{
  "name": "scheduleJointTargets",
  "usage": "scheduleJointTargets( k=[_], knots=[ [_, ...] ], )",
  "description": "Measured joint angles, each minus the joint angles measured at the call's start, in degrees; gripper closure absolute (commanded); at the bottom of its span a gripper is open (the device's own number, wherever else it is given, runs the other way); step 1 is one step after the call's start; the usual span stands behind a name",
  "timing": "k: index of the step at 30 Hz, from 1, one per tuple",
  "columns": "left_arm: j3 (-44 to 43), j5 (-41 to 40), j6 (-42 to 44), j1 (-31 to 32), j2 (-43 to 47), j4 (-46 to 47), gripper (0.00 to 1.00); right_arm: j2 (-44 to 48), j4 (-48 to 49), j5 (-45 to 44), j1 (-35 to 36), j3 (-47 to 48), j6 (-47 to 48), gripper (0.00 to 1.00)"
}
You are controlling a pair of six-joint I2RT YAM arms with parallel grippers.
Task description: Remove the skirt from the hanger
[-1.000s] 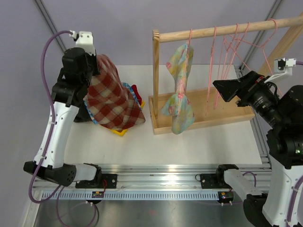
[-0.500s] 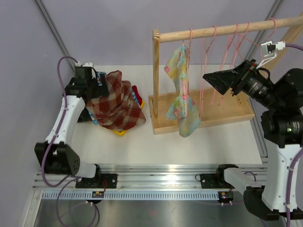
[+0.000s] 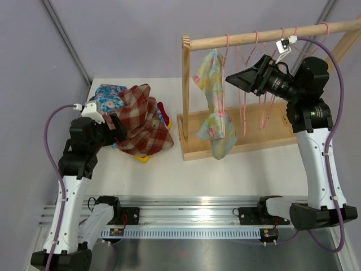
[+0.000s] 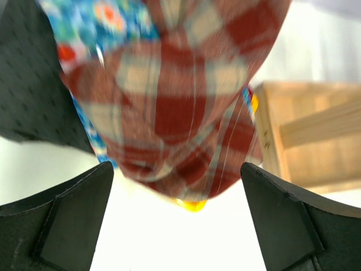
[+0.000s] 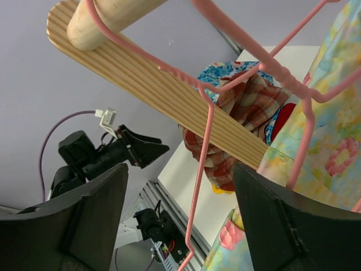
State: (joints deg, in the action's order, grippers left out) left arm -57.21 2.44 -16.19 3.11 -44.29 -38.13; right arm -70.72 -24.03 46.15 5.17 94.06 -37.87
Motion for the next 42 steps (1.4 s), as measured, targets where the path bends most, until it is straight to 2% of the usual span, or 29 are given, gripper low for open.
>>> scheduleJointTargets(
  k=[3, 6, 9, 10, 12, 13, 14, 15, 21, 24, 26, 31, 34, 37, 42],
  knots=[
    [4.0, 1.1, -0.2, 0.0, 0.6, -1.1, 0.01, -1.2, 0.7, -0.5, 2.8, -0.2, 0.5, 0.27],
    [7.0, 1.8, -0.2, 0.0, 1.5, -1.4, 0.01, -2.4, 0.8, -1.6, 5.9, -0.2, 1.2, 0.29],
    [8.2, 2.1, -0.2, 0.0, 1.9, -1.2, 0.01, -3.3, 0.8, -2.7, 7.8, -0.7, 1.8, 0.38],
    [8.4, 2.2, -0.2, 0.0, 1.9, -1.0, 0.01, -3.5, 0.8, -3.1, 8.0, -0.8, 2.0, 0.52],
    [9.1, 2.5, -0.2, 0.0, 1.9, -0.3, 0.01, -3.5, 0.8, -3.7, 8.2, -1.2, 2.5, 0.70],
    [9.3, 2.6, -0.2, 0.0, 1.9, -0.3, 0.01, -3.5, 0.7, -4.1, 8.2, -1.3, 2.6, 0.88],
    [9.5, 2.8, -0.2, 0.0, 1.9, -0.2, 0.01, -3.5, 0.7, -4.7, 8.2, -1.3, 2.9, 0.97],
    [9.6, 2.9, -0.2, 0.0, 1.9, -0.2, 0.01, -3.5, 0.1, -5.0, 8.2, -1.4, 2.6, 1.00],
    [9.1, 3.6, -0.2, 0.3, 2.7, 0.5, 0.01, -4.1, -2.5, -7.6, 8.3, 0.0, 2.9, 1.00],
    [4.9, 3.1, -0.3, 2.4, 1.7, 0.1, 0.01, -5.5, -5.8, -7.8, 8.3, 4.2, 2.9, 1.00],
    [0.0, 2.2, -0.4, 6.1, -0.5, 0.1, 0.01, -6.3, -7.4, -7.7, 8.3, 7.3, 2.3, 1.00],
    [-19.4, -4.9, -0.1, 23.4, -11.2, 0.1, 0.01, -6.8, -7.8, -7.5, 8.3, 14.1, 1.1, 1.00],
    [-29.4, -5.4, 0.2, 29.9, -17.9, 1.2, 0.01, -5.6, -8.1, -7.5, 8.3, 15.4, 0.3, 1.00],
    [-32.8, -4.3, 0.3, 33.7, -20.8, 2.9, 0.01, -3.7, -8.7, -7.1, 8.3, 14.3, -1.0, 1.00],
    [-31.0, 0.0, 0.9, 42.1, -21.8, 6.2, 0.01, 2.5, -8.1, -6.9, 8.3, 7.0, -2.8, 1.00]
  ],
)
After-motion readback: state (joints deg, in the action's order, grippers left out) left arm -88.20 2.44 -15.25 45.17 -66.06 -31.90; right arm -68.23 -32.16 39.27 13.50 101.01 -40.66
